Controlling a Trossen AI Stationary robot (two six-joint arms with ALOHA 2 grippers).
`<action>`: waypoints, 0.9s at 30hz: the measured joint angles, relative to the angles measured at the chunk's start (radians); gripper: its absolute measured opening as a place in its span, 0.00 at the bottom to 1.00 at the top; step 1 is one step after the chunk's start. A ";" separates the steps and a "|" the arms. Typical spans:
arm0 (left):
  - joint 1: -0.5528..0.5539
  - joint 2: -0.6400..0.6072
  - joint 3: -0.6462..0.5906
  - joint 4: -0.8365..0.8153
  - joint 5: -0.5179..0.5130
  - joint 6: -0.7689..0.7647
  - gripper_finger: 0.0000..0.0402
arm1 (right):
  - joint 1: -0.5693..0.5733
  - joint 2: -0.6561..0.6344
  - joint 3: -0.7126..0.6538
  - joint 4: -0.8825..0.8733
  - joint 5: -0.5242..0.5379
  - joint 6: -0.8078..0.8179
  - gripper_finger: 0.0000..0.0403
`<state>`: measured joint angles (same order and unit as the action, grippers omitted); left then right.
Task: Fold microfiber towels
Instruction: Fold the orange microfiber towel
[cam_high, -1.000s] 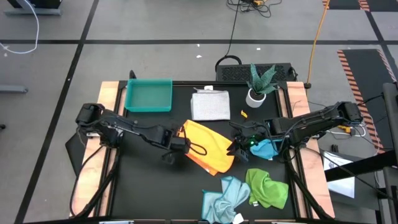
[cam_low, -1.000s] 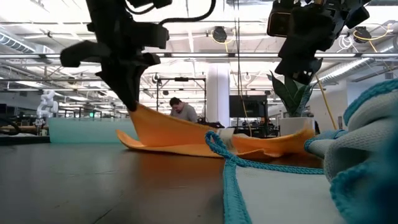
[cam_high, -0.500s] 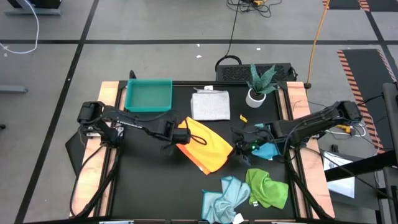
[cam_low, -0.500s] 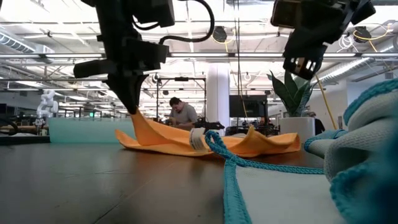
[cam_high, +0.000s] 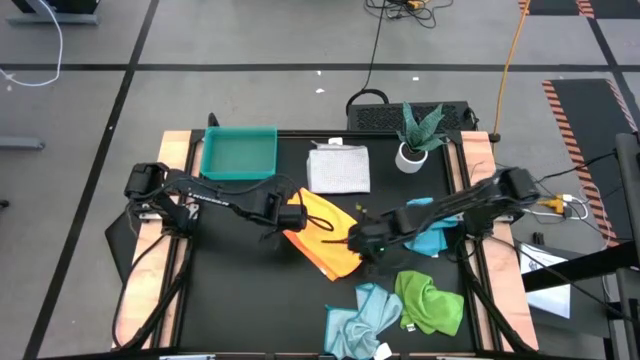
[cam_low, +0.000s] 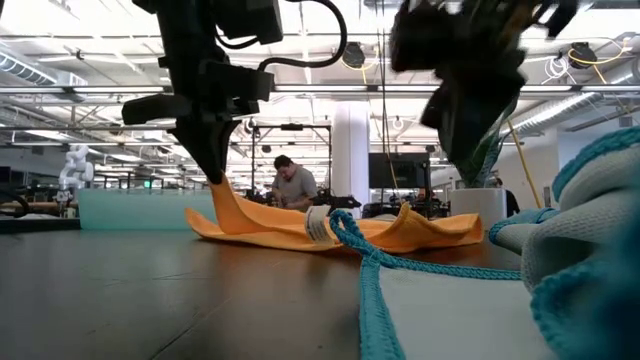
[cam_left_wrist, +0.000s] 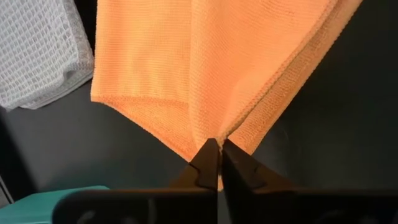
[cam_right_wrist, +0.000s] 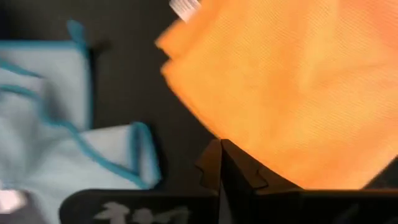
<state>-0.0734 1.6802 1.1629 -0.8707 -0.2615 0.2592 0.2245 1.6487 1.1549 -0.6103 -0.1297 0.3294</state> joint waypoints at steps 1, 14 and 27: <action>0.000 0.000 0.000 0.000 0.000 -0.003 0.04 | -0.001 0.028 0.025 -0.024 -0.005 -0.020 0.01; -0.022 0.000 0.000 -0.022 0.008 -0.006 0.07 | -0.029 0.098 0.096 0.002 -0.237 -0.045 0.17; -0.027 0.001 0.000 -0.023 0.010 0.001 0.02 | 0.027 0.165 0.097 0.098 -0.031 -0.210 0.46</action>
<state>-0.1005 1.6810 1.1629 -0.8940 -0.2520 0.2605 0.2516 1.8136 1.2514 -0.5119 -0.1602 0.1193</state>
